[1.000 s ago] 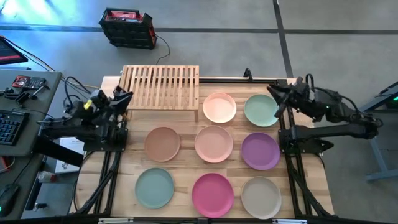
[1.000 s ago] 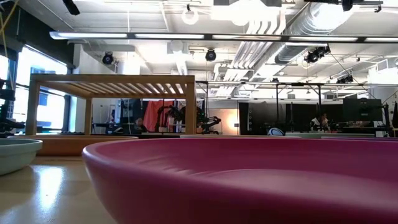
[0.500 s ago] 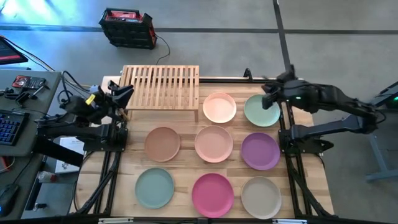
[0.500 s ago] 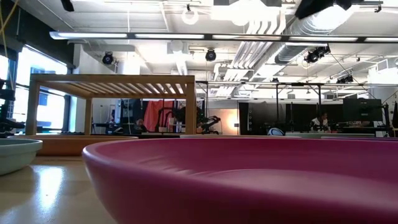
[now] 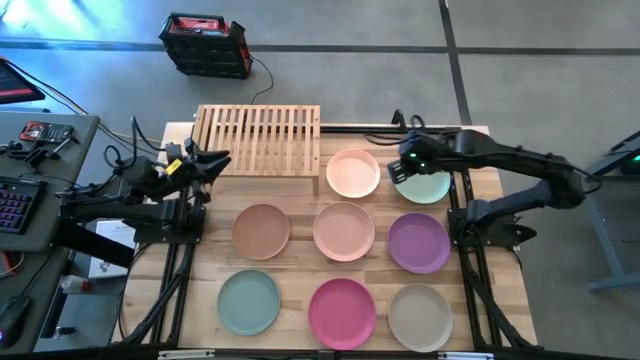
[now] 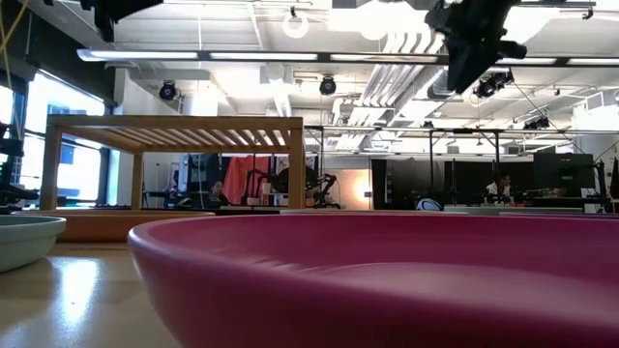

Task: Place and stack plates onto a shelf
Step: Put the blue plate on the shelf

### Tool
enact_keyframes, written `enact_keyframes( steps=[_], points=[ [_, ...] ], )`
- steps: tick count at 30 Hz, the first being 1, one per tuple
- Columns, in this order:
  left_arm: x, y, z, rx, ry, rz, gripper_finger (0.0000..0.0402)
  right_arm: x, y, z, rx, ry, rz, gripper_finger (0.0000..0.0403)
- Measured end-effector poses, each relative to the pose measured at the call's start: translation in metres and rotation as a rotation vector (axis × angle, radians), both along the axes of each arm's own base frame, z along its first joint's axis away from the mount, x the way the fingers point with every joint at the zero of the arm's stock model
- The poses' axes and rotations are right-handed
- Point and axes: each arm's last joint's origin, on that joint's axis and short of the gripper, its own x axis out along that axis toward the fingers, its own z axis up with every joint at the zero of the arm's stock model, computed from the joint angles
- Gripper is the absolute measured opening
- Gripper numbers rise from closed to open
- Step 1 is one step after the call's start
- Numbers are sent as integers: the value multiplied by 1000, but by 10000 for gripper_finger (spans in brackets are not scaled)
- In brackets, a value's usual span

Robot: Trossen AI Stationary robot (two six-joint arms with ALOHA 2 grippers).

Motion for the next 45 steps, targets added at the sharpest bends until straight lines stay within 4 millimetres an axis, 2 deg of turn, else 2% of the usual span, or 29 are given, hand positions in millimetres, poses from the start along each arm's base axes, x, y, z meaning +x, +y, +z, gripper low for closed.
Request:
enact_keyframes(
  steps=[9,14,25,29,36,42,45],
  points=[
    [1,0,-5,-25,39,-4,90,37,-18,-44,159,172,-46,69],
    [1,0,-6,-25,48,-4,90,47,-27,-66,209,289,-83,69],
    [1,0,-6,-25,58,-4,90,65,-41,-105,280,430,-107,69],
    [1,0,-8,-26,78,-4,90,64,-44,-123,301,466,-99,69],
    [1,0,-10,-26,94,-4,90,48,-41,-146,319,524,-92,69],
    [1,0,-10,-26,98,-4,90,51,-40,-164,345,431,-44,69],
    [1,0,-10,-26,98,-4,90,48,-40,-169,310,449,-58,69]
  ],
)
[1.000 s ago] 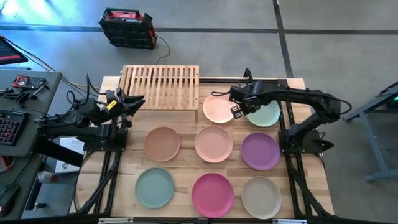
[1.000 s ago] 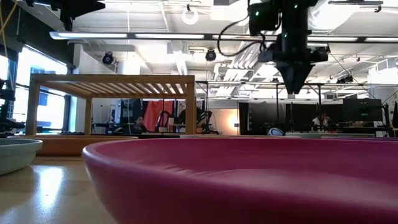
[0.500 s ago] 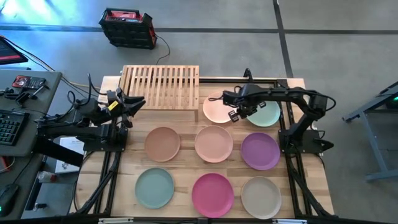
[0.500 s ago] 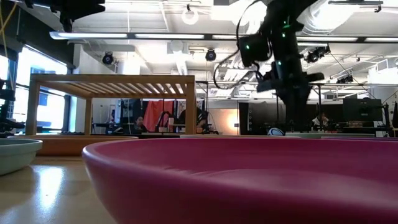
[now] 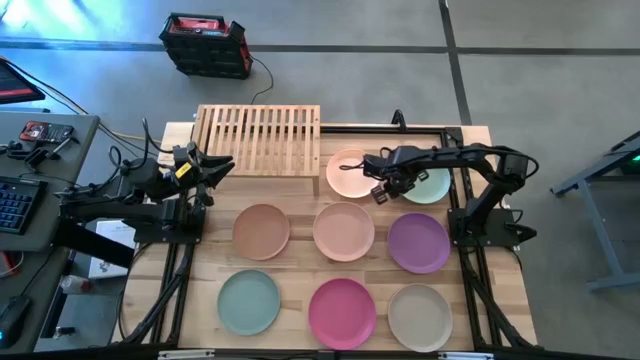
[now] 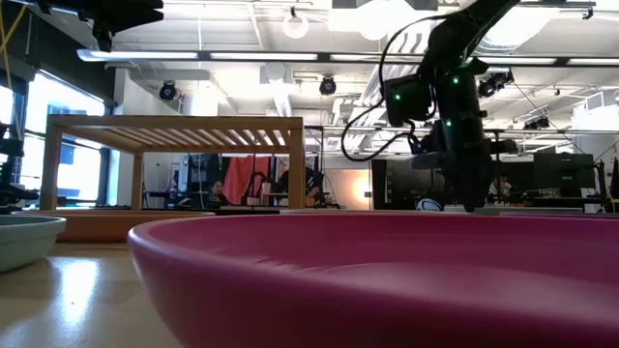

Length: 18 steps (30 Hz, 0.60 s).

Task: Place and stack plates onto a shelf
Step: Put the blue plate on the shelf

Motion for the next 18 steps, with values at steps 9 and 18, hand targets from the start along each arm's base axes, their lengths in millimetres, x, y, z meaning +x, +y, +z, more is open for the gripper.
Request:
enact_keyframes(
  steps=[9,18],
  points=[
    [0,0,0,0,0,1,90,-2,-1,0,-19,29,36,69],
    [0,0,0,0,0,1,90,-3,-11,-2,-30,8,7,69]
  ],
)
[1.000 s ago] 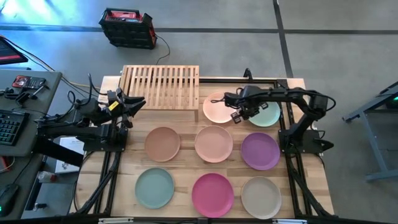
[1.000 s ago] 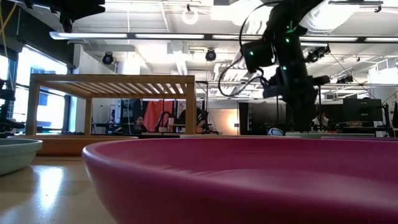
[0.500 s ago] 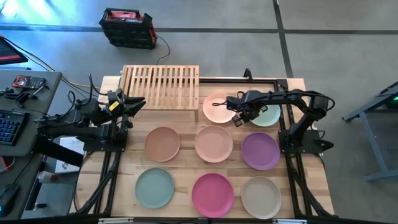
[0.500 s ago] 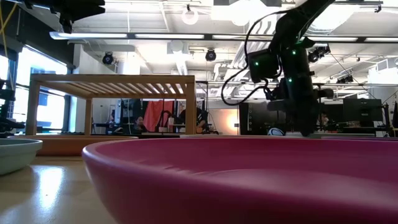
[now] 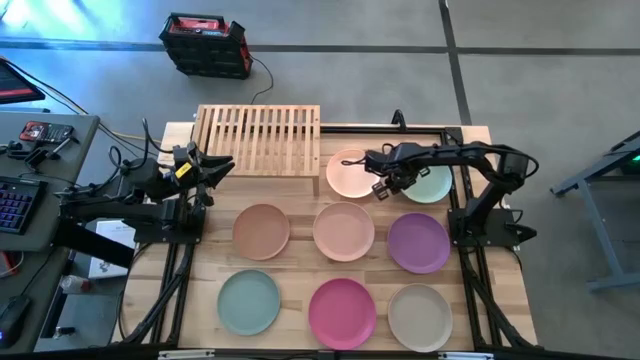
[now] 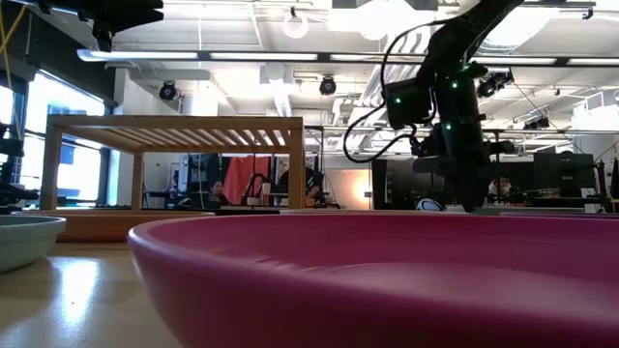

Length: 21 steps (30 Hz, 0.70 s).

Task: Place and stack plates onto a shelf
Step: Put the blue plate on the shelf

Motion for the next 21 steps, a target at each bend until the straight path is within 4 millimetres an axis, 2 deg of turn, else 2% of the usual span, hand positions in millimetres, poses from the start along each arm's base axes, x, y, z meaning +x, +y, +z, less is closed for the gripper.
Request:
enact_keyframes(
  steps=[5,11,13,17,21],
  points=[
    [0,0,0,0,1,0,90,-7,-1,-11,21,-1,-27,69],
    [0,0,-1,0,8,0,90,-8,0,-12,17,3,-40,68],
    [0,0,-1,0,8,0,90,-8,-1,-12,20,1,-41,59],
    [0,0,-1,0,8,0,90,-7,0,-12,44,-6,-33,11],
    [0,0,-1,0,8,0,90,-7,1,-12,63,-12,-28,11]
  ],
)
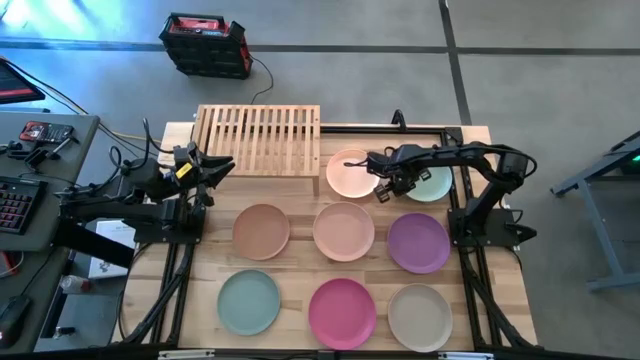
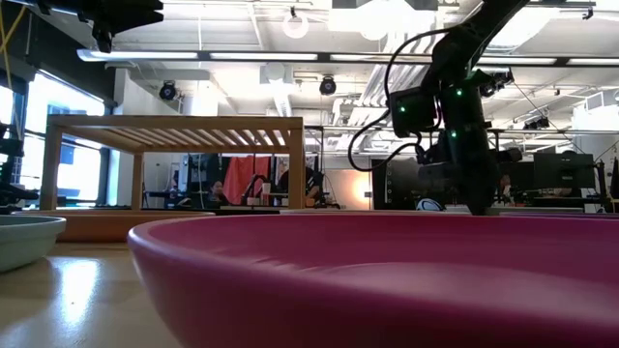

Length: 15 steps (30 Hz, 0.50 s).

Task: Place and stack plates onto a shelf
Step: Put the blue plate on the shelf

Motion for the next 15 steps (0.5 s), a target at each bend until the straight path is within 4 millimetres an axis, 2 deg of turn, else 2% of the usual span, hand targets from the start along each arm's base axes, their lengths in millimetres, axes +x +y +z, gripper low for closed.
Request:
enact_keyframes(
  steps=[6,15],
  points=[
    [0,0,0,0,0,0,90,4,0,8,43,-10,-1,2],
    [0,0,0,0,0,0,90,18,-3,40,4,-7,26,0]
  ],
)
